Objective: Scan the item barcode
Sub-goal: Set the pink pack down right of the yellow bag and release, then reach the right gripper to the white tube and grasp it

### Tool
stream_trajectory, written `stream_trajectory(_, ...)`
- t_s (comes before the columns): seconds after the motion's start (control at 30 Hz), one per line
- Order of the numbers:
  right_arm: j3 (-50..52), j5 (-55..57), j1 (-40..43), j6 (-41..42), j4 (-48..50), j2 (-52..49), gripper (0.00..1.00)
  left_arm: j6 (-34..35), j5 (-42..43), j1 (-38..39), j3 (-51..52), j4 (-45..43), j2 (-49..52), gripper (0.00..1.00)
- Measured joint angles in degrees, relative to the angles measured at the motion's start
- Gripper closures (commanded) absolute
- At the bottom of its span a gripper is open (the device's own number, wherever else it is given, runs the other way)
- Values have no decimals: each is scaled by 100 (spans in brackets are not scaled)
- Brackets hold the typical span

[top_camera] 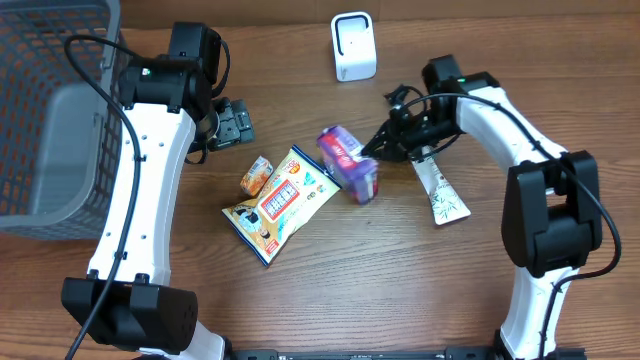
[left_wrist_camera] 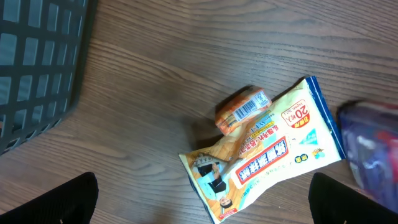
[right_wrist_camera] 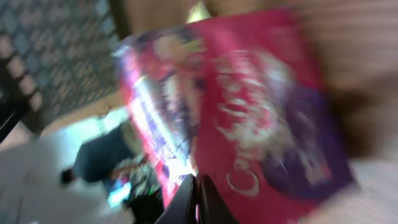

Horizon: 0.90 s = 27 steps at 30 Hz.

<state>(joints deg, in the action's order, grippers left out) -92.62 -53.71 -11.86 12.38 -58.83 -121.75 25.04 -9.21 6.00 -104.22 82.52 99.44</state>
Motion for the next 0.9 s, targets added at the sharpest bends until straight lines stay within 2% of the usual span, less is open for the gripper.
stream_trajectory(0.27, -9, 2468, 490, 437, -195, 9, 82, 0, 0, 0, 0, 0, 0, 0)
stream_trajectory(0.37, -144, 2986, 474, 387, -522, 9, 80, 0, 0, 0, 0, 2, 0, 0)
stream_trajectory(0.53, -944, 3383, 463, 302, -1226, 9, 73, 0, 0, 0, 0, 0, 0, 0)
stream_trajectory(0.67, -1434, 3488, 463, 286, -1598, 22, 51, 0, 0, 0, 0, 2, 0, 0)
stream_trajectory(0.73, -1456, 3512, 461, 251, -1659, 46, 47, 2, 0, 0, 0, 0, 0, 0)
stream_trajectory(0.9, -1314, 3556, 446, 240, -1609, 52, 48, 0, 0, 0, 0, 0, 0, 0)
